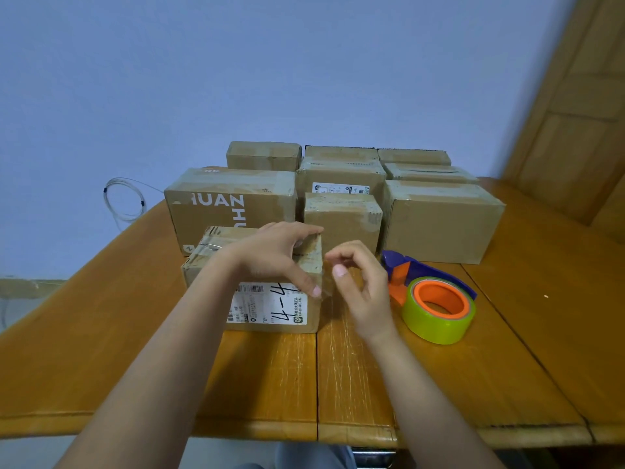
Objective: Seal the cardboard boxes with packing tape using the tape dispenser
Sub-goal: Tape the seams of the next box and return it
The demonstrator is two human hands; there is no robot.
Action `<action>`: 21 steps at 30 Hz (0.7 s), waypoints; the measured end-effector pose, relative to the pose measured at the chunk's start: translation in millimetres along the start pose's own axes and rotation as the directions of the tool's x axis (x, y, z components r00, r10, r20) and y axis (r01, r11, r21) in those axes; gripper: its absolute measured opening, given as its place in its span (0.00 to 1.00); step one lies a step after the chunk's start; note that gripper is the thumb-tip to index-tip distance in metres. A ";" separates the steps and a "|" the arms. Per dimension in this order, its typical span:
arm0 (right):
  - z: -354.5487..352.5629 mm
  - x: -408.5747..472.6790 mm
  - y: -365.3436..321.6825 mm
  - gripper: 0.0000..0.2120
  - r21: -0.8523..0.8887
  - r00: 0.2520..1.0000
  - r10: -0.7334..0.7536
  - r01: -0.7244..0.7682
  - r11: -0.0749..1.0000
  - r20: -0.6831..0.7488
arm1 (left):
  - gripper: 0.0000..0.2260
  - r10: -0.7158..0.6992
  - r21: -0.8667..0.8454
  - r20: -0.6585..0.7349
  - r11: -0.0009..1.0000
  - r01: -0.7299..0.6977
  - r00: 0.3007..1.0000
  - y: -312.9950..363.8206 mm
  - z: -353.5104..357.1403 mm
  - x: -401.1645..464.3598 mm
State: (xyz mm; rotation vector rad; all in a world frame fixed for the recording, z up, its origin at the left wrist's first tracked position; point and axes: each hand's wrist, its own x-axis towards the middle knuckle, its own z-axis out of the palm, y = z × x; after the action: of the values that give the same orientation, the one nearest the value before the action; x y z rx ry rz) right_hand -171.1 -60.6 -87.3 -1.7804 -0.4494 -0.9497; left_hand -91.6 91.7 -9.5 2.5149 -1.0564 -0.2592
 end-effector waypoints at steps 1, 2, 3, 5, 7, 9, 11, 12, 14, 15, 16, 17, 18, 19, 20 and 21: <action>2.0 -1.2 -0.6 0.12 -0.022 0.999 -0.023 0.024 0.999 0.026 | 0.52 0.001 0.004 0.001 1.000 -0.001 1.000 0.5 -0.2 -0.4; 3.4 -2.2 -0.6 0.12 -0.040 0.998 -0.039 0.041 0.998 0.042 | 0.52 0.003 0.007 0.001 1.000 -0.003 1.000 1.1 -0.1 -0.9; 4.3 -2.9 -0.8 0.12 -0.055 0.998 -0.048 0.051 0.997 0.048 | 0.52 0.004 0.010 0.004 1.000 -0.004 1.000 1.1 -0.3 -1.3; 5.1 -4.3 -0.3 0.10 -0.083 0.997 -0.063 0.066 0.994 0.037 | 0.54 0.007 0.018 0.010 1.000 -0.007 1.000 1.7 -0.6 -2.4; 6.5 -6.3 0.8 0.09 -0.100 0.997 -0.073 0.074 0.992 0.020 | 0.56 0.013 0.018 0.013 1.000 -0.013 1.000 1.6 -1.1 -3.2; 8.3 -7.8 1.3 0.08 -0.105 0.999 -0.051 0.052 0.993 0.011 | 0.56 0.012 0.026 0.014 1.000 -0.012 1.000 1.1 -1.3 -2.9; 8.4 -7.8 1.6 0.08 -0.093 1.000 0.019 -0.019 0.996 0.007 | 0.55 0.008 0.024 0.009 1.000 -0.008 1.000 1.5 -1.0 -2.6; 7.6 -7.1 1.9 0.08 -0.086 0.998 0.056 -0.055 0.995 0.014 | 0.54 0.010 0.019 0.006 1.000 -0.010 1.000 1.9 -0.8 -2.7; 5.5 -5.6 2.3 0.07 -0.087 0.995 0.085 -0.081 0.993 0.046 | 0.51 0.017 0.008 0.008 1.000 -0.017 1.000 2.1 -1.1 -3.0; 4.4 -5.0 2.5 0.07 -0.092 0.995 0.079 -0.074 0.993 0.062 | 0.50 0.018 0.003 0.009 1.000 -0.018 1.000 1.6 -1.2 -2.8; 3.5 -4.6 2.6 0.08 -0.096 0.995 0.068 -0.060 0.994 0.075 | 0.49 0.018 0.000 0.009 1.000 -0.018 1.000 1.0 -1.3 -2.8; 2.8 -4.3 2.7 0.09 -0.100 0.995 0.056 -0.047 0.994 0.085 | 0.49 0.018 -0.001 0.007 1.000 -0.018 1.000 0.7 -1.3 -2.8; 2.1 -4.1 2.9 0.10 -0.105 0.995 0.045 -0.035 0.994 0.092 | 0.50 0.019 0.001 0.004 1.000 -0.019 1.000 0.3 -1.0 -2.7; 2.1 -4.0 3.0 0.11 -0.112 0.994 0.038 -0.027 0.993 0.099 | 0.50 0.017 0.004 0.005 1.000 -0.017 1.000 0.2 -0.8 -2.4; 2.4 -3.7 3.1 0.11 -0.121 0.994 0.038 -0.025 0.992 0.106 | 0.51 0.012 0.007 0.008 1.000 -0.012 1.000 0.5 -0.6 -2.9; 2.8 -3.4 3.1 0.10 -0.125 0.993 0.044 -0.030 0.992 0.113 | 0.52 0.007 0.007 0.011 1.000 -0.007 1.000 0.2 -0.4 -2.7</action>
State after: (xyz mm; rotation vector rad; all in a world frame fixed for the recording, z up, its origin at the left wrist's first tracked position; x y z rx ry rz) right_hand -169.9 -58.9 -92.2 -1.9569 -0.4372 -0.8673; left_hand -93.5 93.6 -9.1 2.5188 -1.0718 -0.2678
